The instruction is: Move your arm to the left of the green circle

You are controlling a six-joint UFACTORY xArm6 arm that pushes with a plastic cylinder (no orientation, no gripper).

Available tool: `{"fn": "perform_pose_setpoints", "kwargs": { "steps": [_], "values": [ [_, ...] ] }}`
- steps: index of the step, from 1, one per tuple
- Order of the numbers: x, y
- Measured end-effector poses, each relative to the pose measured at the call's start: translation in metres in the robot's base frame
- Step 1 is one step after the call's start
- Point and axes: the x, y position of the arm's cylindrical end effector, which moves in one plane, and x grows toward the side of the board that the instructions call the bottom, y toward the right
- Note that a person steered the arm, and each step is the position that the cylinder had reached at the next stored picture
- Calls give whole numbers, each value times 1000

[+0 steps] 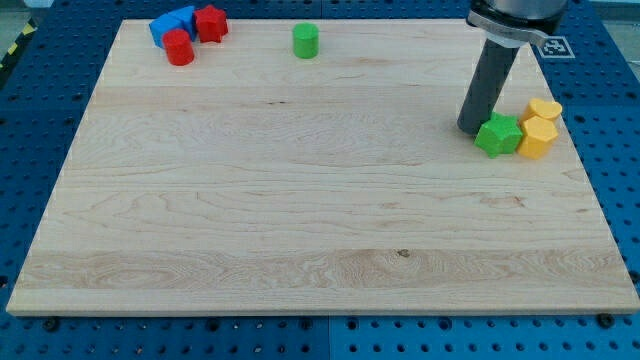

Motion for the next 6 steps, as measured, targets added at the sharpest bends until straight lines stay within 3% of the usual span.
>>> {"fn": "perform_pose_setpoints", "kwargs": {
  "steps": [2, 3, 5, 6],
  "values": [
    [2, 5],
    [-1, -22],
    [-23, -163],
    [-70, -199]
  ]
}}
